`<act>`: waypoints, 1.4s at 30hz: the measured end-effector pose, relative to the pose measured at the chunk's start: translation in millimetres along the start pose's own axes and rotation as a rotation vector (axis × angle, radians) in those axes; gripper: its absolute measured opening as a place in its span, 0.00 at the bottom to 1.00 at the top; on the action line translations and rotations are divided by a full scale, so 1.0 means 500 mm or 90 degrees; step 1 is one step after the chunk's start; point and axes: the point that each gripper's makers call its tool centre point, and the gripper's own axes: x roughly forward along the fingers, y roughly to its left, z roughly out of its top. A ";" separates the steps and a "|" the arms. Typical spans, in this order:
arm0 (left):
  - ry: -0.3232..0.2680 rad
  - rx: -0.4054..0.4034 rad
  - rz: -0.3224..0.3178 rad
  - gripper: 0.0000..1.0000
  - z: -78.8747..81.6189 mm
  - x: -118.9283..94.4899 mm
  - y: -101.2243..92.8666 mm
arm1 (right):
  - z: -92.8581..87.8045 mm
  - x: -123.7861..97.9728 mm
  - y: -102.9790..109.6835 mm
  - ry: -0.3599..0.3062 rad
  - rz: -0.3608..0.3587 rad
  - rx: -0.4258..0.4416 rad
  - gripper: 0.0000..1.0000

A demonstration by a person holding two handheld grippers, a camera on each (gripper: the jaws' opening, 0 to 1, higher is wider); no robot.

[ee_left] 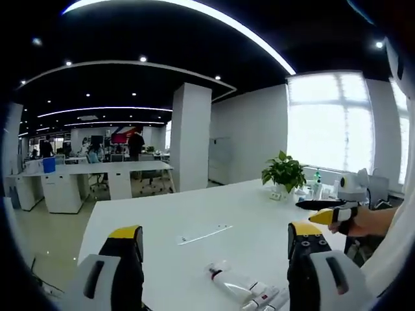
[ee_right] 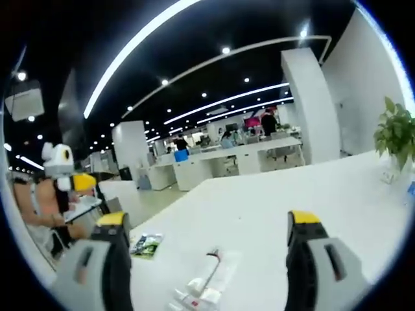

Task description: Arrange the skincare products in the storage area until every visible bottle or jar stands upright without overlapping.

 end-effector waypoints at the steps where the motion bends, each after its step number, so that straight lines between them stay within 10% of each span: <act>1: 0.002 0.005 -0.004 0.95 -0.002 0.001 -0.003 | 0.001 0.000 -0.002 -0.002 -0.003 -0.002 0.99; 42: 0.009 0.004 0.013 0.94 -0.025 -0.025 0.024 | -0.005 -0.004 0.018 0.003 0.008 0.043 0.93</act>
